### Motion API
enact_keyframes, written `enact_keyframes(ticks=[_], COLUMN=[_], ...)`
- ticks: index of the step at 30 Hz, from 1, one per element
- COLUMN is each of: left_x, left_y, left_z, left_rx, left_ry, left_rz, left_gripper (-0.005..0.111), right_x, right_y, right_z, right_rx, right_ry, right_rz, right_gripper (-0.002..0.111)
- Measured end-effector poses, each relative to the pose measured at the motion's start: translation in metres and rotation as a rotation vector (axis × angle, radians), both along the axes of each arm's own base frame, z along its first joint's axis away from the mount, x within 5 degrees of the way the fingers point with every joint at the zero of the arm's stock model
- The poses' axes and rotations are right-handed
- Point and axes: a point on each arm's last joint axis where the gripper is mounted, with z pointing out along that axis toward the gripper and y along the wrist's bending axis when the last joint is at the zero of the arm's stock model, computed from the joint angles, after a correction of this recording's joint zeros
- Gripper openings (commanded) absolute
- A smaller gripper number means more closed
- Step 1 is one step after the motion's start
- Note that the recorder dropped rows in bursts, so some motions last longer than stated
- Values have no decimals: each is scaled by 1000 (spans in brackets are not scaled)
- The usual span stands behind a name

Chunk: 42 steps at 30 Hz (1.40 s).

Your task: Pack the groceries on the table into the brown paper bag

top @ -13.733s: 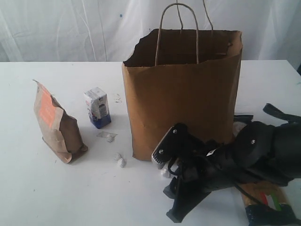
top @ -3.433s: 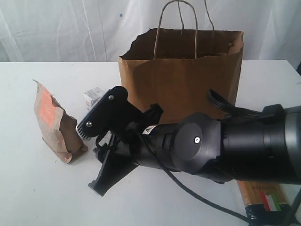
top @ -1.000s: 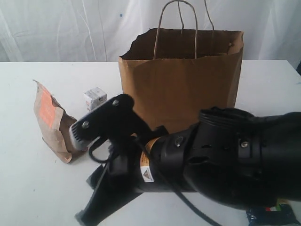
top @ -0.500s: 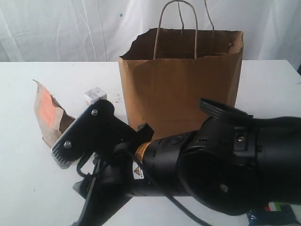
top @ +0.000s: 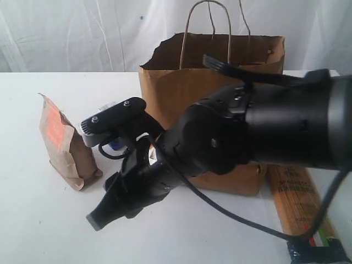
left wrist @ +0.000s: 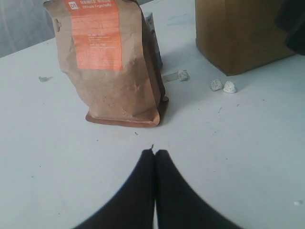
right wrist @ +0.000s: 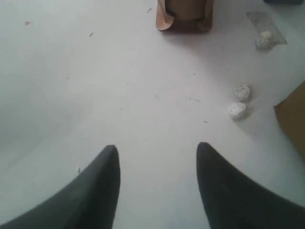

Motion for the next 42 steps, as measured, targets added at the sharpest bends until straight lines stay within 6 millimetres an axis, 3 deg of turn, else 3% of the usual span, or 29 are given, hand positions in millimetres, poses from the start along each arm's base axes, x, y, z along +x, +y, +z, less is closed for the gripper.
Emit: enact_keyframes(ticks=[10,15,23,30,42], left_x=[0,0,0,0,0], left_y=[0,0,0,0,0], left_z=[0,0,0,0,0], left_rx=[0,0,0,0,0], left_ry=[0,0,0,0,0], left_rz=[0,0,0,0,0], left_gripper=[0,0,0,0,0], right_x=[30,66,98,103,106], right_y=[24,27,35,37,39], right_z=[-15,-45,-63,-88,-93], right_rx=[-87,-251,-285,-356,-352], right_ry=[54,201,243,271,247], right_rz=[-10,-52,-79,-55,-55], right_gripper=[47,47,45,45,40])
